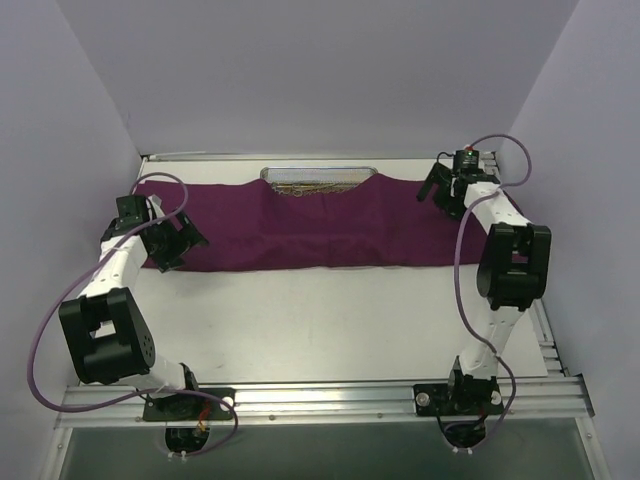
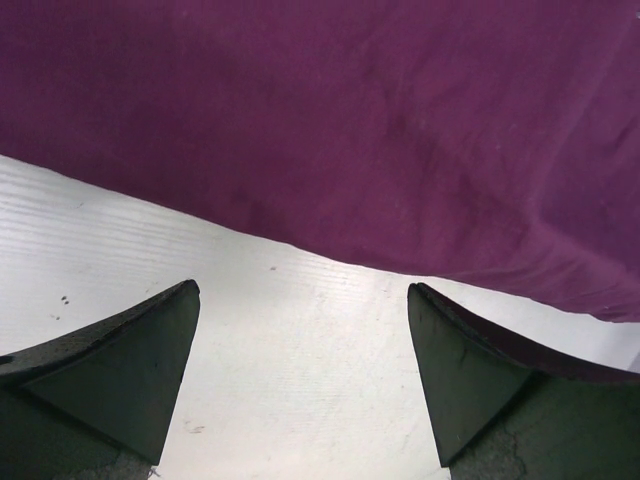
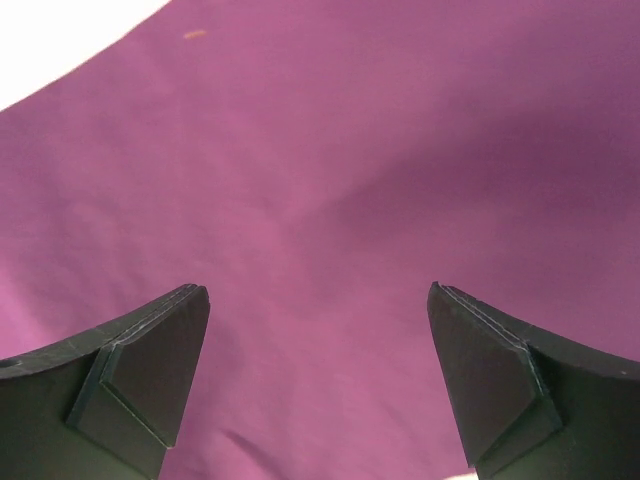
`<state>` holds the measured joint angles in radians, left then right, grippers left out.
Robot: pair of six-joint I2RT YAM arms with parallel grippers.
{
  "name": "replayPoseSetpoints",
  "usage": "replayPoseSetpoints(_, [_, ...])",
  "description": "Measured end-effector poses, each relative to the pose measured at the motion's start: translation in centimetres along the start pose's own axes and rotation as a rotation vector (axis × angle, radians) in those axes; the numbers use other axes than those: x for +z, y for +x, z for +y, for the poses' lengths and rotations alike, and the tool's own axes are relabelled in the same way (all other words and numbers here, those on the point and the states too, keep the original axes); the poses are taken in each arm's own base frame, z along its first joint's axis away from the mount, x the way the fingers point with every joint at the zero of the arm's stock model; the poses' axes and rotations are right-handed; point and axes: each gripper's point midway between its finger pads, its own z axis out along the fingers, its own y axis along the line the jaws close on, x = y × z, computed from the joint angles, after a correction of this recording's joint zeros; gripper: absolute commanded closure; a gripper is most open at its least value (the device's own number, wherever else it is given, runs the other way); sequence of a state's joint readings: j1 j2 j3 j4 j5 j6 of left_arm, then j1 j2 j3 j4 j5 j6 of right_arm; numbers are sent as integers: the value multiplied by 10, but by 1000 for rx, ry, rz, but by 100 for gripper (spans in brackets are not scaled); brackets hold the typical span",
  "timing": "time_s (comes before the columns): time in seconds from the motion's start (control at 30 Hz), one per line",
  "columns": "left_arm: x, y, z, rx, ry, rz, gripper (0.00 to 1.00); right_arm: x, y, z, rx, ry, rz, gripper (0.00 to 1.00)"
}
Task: Open and lay out the surgical kit
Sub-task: Open the surgical kit at the center of the board.
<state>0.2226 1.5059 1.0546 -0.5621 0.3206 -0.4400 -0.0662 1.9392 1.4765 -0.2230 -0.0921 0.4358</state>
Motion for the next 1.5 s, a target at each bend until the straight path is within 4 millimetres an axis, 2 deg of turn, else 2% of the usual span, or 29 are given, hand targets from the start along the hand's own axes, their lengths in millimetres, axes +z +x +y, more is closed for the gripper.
replayPoseSetpoints(0.13, [-1, -3, -8, 1, 55, -2, 6, 14, 1, 46, 21, -91, 9, 8])
replayPoseSetpoints(0.3, [-2, -3, -17, 7, 101, 2, 6, 16, -19, 93, 135, -152, -35, 9])
replayPoseSetpoints(0.43, [-2, -4, -22, -3, 123, 2, 6, 24, -33, 113, 254, -131, -47, 9])
replayPoseSetpoints(0.53, [-3, -4, -24, -10, 129, 5, 6, 38, -52, 128, 302, -122, -83, 9])
replayPoseSetpoints(0.6, [-2, -3, -25, -10, 132, 6, 6, 48, -55, 137, 315, -112, -94, 9])
replayPoseSetpoints(0.67, [-2, -3, -26, -10, 134, 6, 6, 59, -50, 144, 320, -101, -91, 9])
replayPoseSetpoints(0.87, [-1, -2, -27, -8, 135, 12, 6, 84, -23, 150, 320, -55, -50, 9])
replayPoseSetpoints(1.2, [1, -1, -26, -8, 131, 14, 5, 86, -27, 151, 328, -43, -54, 15])
replayPoseSetpoints(1.5, [6, -1, -24, -15, 124, 29, 5, 96, -13, 143, 323, -9, -19, 21])
